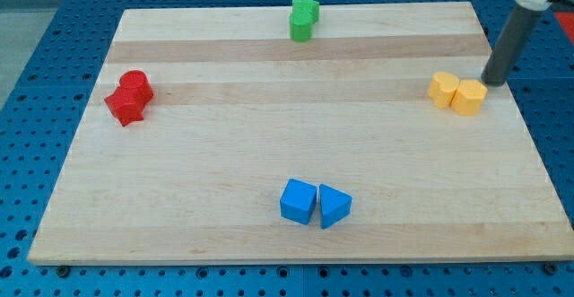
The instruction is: Locate the arm vertically to the top of the yellow hexagon
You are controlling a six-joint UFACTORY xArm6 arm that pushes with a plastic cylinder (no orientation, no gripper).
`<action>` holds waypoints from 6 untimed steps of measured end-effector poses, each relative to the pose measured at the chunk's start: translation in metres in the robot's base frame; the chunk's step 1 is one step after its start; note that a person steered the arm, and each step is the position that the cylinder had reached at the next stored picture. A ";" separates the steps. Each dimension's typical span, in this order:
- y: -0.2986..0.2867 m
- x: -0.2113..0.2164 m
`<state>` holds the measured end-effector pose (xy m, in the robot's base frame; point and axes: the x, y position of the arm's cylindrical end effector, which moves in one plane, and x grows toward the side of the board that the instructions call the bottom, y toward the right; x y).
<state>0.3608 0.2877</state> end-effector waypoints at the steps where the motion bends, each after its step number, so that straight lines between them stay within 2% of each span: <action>1: 0.007 -0.040; 2: -0.012 -0.054; 4: -0.036 -0.055; 6: -0.088 -0.056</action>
